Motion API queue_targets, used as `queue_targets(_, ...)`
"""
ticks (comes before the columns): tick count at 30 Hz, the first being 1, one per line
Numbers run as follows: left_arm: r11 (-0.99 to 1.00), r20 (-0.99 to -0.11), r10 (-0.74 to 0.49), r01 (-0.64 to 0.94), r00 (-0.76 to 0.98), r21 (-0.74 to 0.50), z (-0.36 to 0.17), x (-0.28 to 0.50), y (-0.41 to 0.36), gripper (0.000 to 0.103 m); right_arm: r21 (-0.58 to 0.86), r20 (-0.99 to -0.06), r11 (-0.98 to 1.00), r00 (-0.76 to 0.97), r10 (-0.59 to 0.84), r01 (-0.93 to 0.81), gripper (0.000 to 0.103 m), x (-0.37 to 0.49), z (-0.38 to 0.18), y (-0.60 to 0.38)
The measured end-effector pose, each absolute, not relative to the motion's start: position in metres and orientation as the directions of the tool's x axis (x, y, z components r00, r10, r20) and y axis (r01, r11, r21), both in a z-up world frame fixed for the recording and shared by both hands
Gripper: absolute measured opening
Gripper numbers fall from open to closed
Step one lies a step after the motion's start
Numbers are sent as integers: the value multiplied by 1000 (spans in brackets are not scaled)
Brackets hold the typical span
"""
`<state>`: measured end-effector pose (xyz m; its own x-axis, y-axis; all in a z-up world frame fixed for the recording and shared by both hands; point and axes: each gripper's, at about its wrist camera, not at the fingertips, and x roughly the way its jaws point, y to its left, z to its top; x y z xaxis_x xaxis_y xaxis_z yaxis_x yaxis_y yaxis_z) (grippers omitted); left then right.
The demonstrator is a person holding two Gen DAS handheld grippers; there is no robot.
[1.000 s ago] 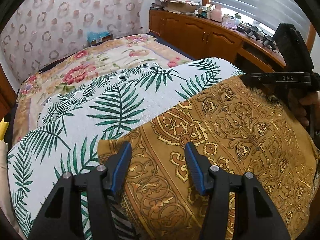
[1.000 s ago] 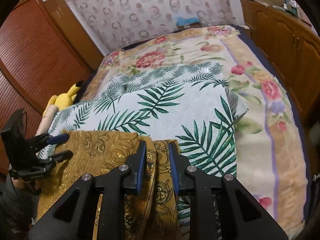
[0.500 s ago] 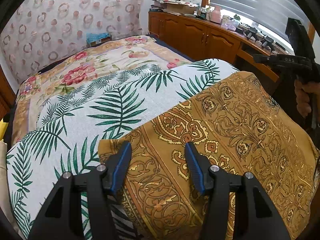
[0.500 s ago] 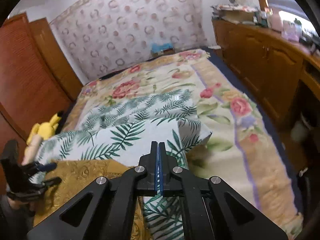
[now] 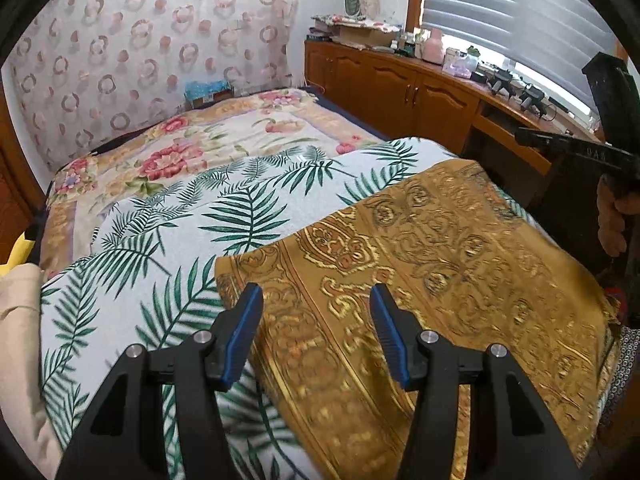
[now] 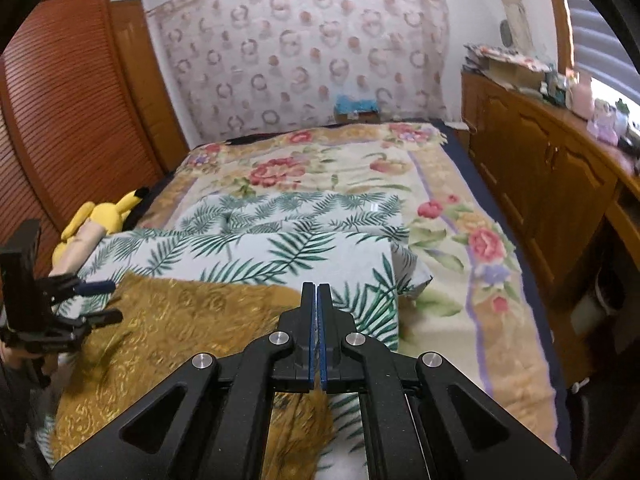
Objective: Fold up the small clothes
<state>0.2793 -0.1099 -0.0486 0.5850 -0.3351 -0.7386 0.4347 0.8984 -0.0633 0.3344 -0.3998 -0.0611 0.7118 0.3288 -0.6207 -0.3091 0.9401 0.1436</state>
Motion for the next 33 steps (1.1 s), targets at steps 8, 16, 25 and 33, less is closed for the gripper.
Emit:
queue_targets(8,898,-723,-340,435,601,-62,-43,232,-101,55,85,-606,938,730,316,-336,0,281,-53,-389)
queue_targets(16,884,-736,-367,458,568,-88,-57,177,-93,58,58,-665,940,689,287,-335,25,225,-87,-380)
queue_targets(25,883,-741,-385,452,549,-125,-67,119,-86,60,42,-710,948,658,251,-316,40,168,-119,-390)
queue_targets(33,876,-781,-379,466,496,-129,-87,97,-90,60,61,-727,960,648,230,-272,40,157,-140,-409)
